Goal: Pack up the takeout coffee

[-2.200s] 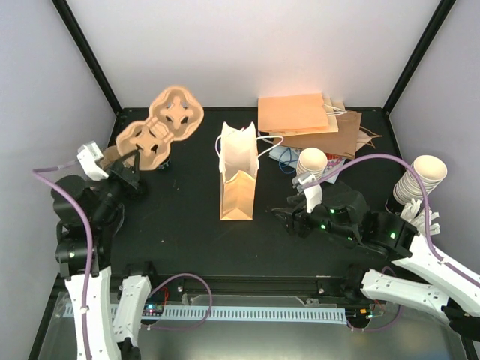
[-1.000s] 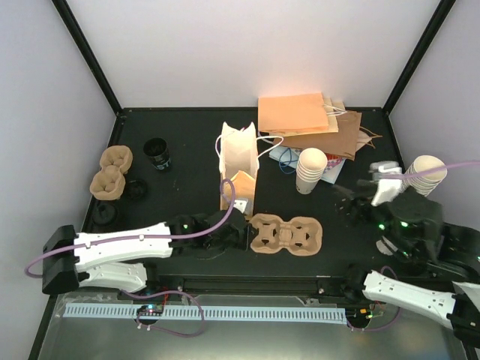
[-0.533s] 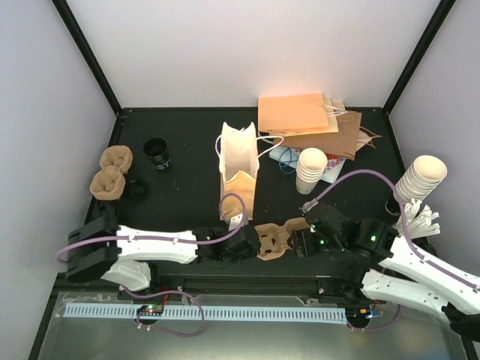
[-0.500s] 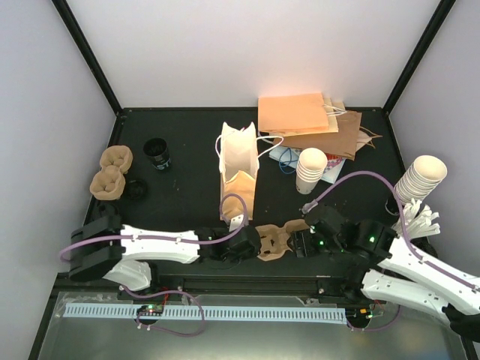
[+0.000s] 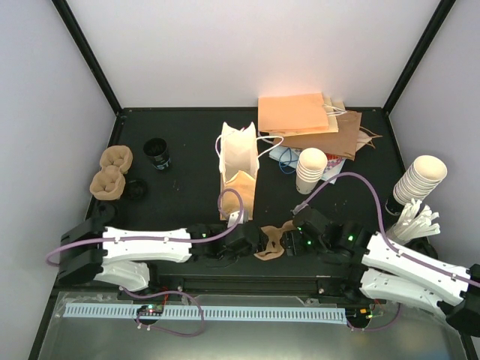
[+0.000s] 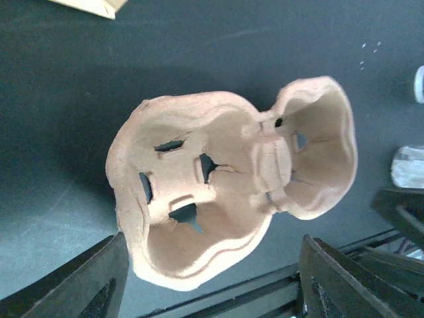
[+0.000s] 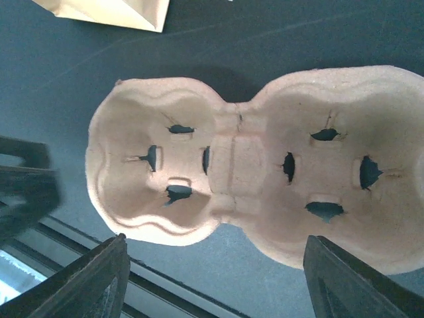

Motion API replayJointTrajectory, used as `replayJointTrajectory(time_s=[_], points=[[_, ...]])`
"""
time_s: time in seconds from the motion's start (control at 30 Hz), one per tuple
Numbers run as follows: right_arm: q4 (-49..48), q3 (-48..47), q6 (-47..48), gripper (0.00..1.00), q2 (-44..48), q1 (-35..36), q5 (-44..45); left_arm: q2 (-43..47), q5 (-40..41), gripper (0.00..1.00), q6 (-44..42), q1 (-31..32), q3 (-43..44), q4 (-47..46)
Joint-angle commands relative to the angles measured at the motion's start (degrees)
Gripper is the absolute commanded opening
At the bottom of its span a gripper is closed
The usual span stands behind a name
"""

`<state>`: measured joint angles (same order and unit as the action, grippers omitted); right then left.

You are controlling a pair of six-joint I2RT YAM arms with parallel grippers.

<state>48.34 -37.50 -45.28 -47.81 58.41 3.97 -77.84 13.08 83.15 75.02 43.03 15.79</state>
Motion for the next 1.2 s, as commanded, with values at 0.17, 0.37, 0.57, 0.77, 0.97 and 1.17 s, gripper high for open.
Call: replayJointTrajectory(time_s=[0.17, 0.37, 0.57, 0.77, 0.97, 1.17], points=[[-5.33, 0.78, 1.87, 0.72, -6.46, 0.12, 4.22, 11.64, 6.66, 0.77, -7.47, 0.21, 0.86, 12.63], [-6.39, -0.67, 3.40, 0.67, -13.26, 0.11, 5.27, 23.14, 7.45, 0.77, -20.15, -5.93, -1.38, 14.02], [-8.13, -1.79, 3.81, 0.66, -17.97, 0.21, 5.24, 36.09, 0.66, 0.78, -31.35, -18.42, -2.91, 17.84], [-9.43, -2.86, 4.20, 0.63, -21.98, 0.23, 5.85, 38.99, -7.09, 0.78, -37.68, -29.24, -1.98, 21.69], [-9.56, -3.21, 3.67, 0.61, -26.09, 0.15, 7.22, 38.88, -9.76, 0.78, -40.77, -34.15, -0.23, 22.62], [-10.77, -3.35, 4.03, 0.54, -27.57, 0.17, 7.45, 38.26, -11.34, 0.78, -43.24, -37.17, 1.41, 23.50]])
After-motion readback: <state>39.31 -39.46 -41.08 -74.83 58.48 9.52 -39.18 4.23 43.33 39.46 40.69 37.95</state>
